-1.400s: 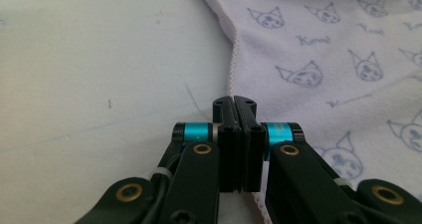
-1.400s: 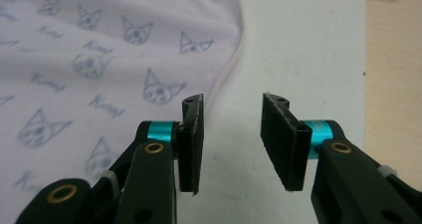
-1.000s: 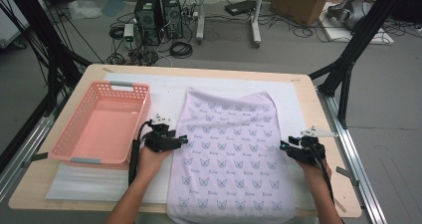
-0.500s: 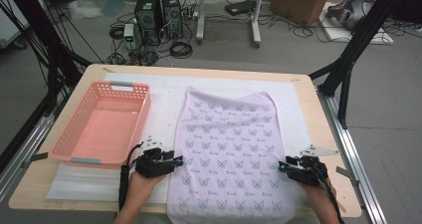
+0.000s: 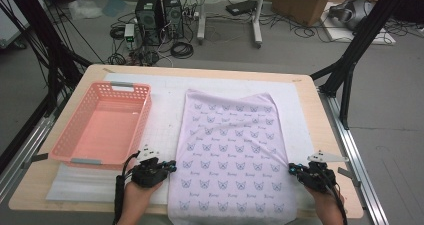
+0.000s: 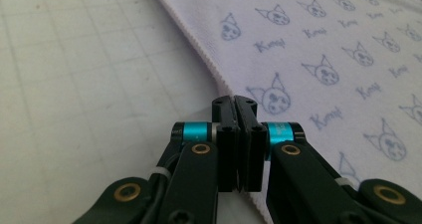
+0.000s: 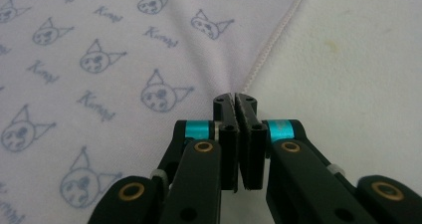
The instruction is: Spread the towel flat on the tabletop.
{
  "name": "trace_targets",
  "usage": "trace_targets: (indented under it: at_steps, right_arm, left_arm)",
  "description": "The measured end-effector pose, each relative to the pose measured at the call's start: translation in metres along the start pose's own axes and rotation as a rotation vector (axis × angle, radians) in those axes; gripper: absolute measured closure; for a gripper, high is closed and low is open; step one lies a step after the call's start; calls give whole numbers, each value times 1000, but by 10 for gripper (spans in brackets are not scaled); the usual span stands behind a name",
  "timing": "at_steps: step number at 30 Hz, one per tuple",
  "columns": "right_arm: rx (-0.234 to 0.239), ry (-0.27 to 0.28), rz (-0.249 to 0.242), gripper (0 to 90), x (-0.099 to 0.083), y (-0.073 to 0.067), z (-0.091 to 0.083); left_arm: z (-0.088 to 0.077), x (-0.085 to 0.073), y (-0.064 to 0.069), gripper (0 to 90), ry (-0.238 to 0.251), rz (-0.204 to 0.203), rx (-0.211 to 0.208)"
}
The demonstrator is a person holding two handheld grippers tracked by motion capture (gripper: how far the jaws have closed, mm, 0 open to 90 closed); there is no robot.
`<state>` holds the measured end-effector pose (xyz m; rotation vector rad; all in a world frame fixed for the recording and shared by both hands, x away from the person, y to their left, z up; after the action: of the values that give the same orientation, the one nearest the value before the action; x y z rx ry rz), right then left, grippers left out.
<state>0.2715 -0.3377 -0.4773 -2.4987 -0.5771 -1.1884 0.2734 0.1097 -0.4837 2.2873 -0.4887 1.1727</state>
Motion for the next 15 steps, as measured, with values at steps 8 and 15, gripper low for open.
trace_targets:
  at_steps: [8, 15]
  right_arm:
    - [27, -26, -7, 882, -10, -9, -13]
    - [35, -16, 16, 688, -14, -14, -24]
  left_arm:
    - [-19, -14, 8, 875, -5, 18, -24]
    - [-26, -15, 11, 624, 26, 18, -38]
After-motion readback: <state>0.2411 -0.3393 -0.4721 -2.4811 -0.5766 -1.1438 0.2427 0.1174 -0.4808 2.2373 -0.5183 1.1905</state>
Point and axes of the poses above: each handheld gripper's, and its own axes: z roughly forward along the jaws, x roughly out of its top, y roughly to its right, the point moved 5 cm from there along z, roughly forward along the jaws, and after that the axes turned 6 degrees about y, right-handed, at the moved point
